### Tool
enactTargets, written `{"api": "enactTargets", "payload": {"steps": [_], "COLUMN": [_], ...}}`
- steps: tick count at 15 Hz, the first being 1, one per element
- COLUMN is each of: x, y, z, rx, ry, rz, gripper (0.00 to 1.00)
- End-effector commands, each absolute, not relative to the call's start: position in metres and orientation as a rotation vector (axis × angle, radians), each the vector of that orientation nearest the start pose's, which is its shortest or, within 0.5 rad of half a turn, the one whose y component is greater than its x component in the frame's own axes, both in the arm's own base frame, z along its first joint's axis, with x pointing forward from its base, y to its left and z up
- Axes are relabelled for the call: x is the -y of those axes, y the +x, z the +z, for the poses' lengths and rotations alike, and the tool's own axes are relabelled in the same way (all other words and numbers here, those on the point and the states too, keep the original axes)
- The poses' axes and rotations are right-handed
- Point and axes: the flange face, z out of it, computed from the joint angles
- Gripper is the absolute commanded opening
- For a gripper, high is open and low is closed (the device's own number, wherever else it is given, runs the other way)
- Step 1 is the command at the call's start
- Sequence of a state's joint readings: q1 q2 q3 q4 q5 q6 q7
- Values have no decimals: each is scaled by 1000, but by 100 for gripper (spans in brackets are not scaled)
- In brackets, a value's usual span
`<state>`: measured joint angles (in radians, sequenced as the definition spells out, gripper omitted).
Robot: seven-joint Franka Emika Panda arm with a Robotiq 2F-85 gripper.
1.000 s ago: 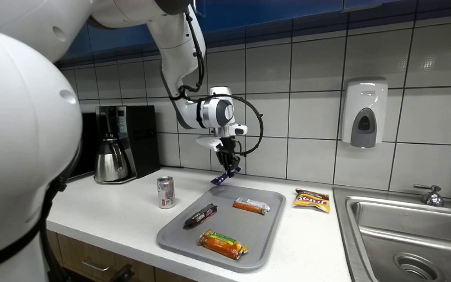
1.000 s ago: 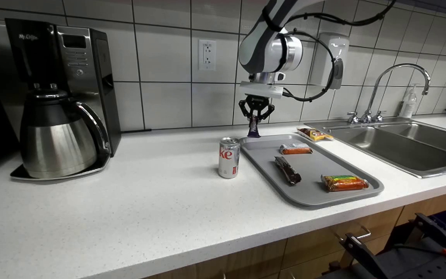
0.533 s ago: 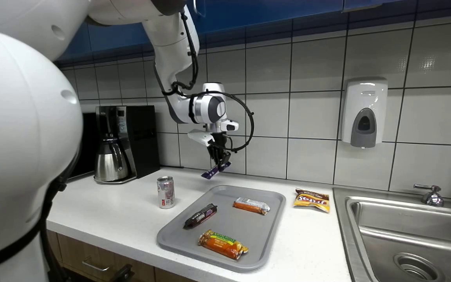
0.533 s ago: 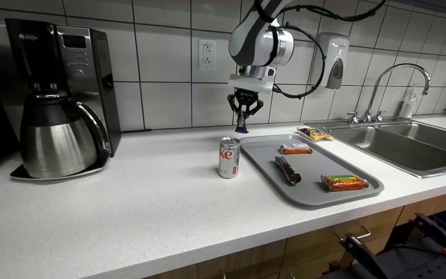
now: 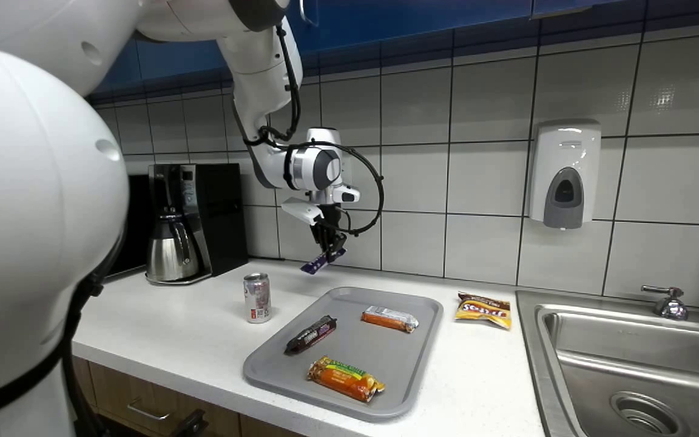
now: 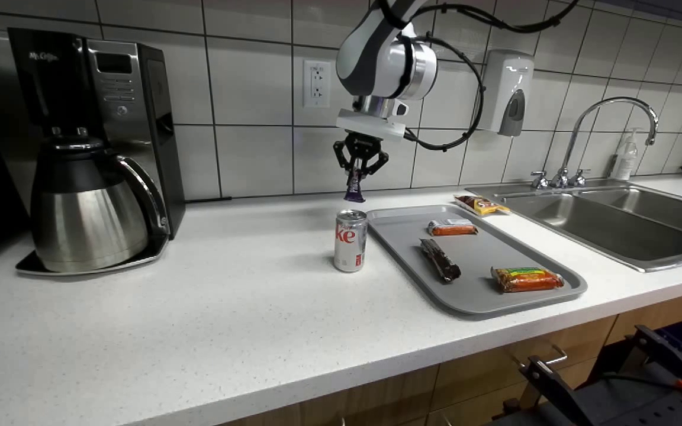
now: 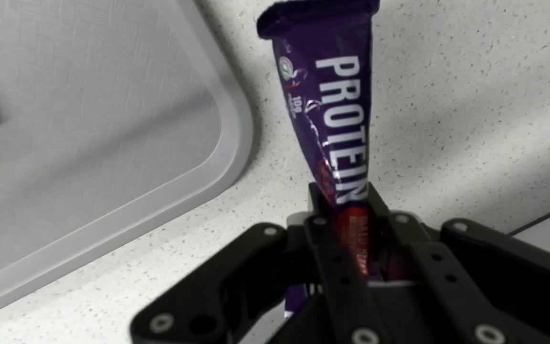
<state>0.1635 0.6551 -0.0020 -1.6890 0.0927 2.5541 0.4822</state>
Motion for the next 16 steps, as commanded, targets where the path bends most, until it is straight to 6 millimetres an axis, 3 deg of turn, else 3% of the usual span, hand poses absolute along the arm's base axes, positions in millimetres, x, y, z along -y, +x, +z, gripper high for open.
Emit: {"api": "enactTargets", "payload": {"steps": [1,16], "x": [-117,-143], "y": [698,705], "z": [231,170], "rx": [-534,-476], "ry": [-2946,-2986], "rz": [-234,-138], "gripper": [5,5]}}
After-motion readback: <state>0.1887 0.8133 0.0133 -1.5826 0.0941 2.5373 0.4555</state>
